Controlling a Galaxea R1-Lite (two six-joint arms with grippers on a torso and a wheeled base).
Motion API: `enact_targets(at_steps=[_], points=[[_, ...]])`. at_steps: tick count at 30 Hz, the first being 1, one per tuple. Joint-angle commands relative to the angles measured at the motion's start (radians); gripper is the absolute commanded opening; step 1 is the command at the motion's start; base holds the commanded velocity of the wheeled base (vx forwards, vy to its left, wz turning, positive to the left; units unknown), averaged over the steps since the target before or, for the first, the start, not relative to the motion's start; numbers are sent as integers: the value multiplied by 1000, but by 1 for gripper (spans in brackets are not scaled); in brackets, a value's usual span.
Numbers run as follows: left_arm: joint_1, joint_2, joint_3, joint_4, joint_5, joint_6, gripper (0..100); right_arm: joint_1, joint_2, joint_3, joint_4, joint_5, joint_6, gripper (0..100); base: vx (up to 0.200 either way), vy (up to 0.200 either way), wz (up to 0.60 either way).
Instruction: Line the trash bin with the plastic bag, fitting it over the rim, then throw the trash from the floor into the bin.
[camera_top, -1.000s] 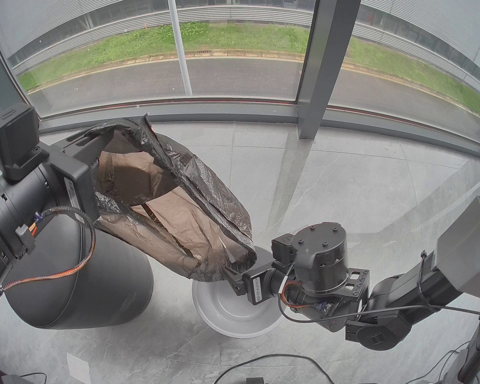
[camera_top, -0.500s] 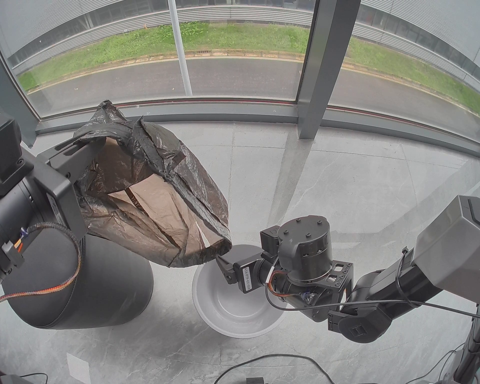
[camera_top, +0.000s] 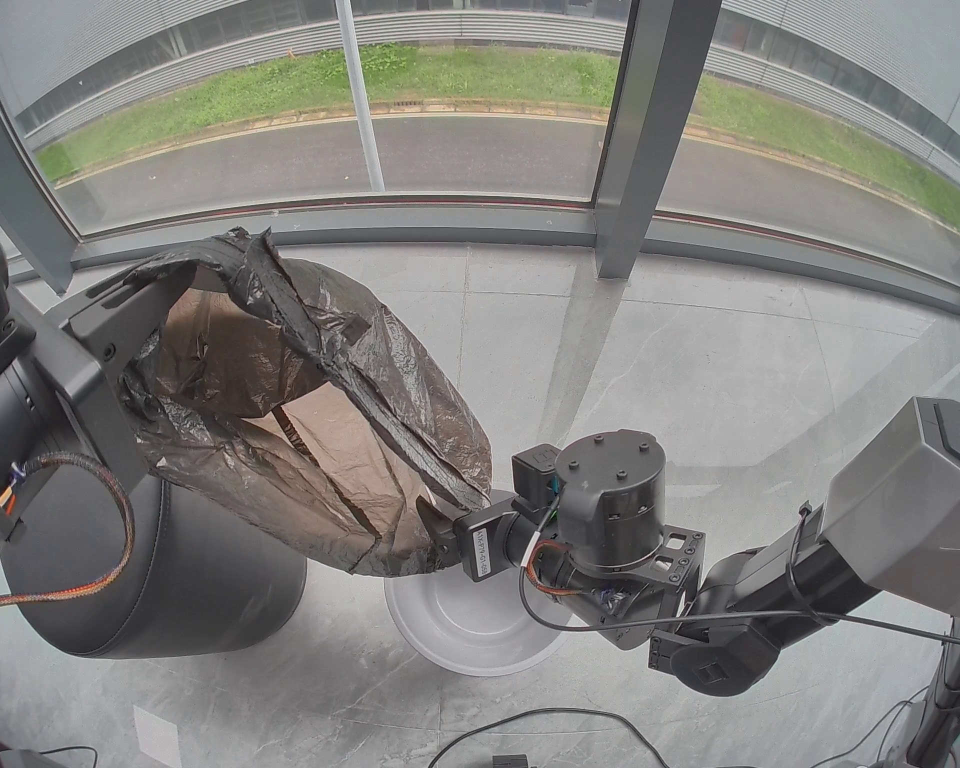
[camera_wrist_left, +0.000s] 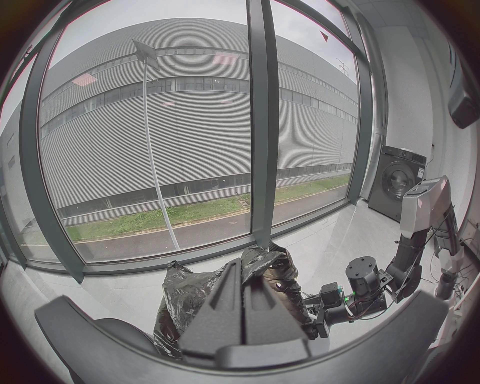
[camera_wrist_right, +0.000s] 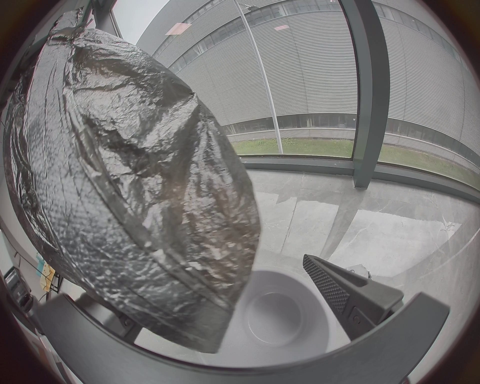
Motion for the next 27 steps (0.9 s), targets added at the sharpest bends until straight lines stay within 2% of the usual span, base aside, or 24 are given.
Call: enact_targets(at_steps=[1,5,12,13,27], points=[[-18,-10,6,0,0,-2,0,13,9,-3,-6,-34,-2,100,0,0,0],[-22,-20,20,0,-1,-2,0,11,11,-1,-18,-48,-28,100,0,0,0],[-22,-30,32,0,-1,-2,0,10,31,2,-135,-49,-71,100,0,0,0],[-22,-30,32,0,-1,-2,0,10,35,2,-144,-49,-77,0,0,0,0],[-16,-37,39,0,0,-3,0,8,17,16,-179,-51,-81,0,0,0,0]])
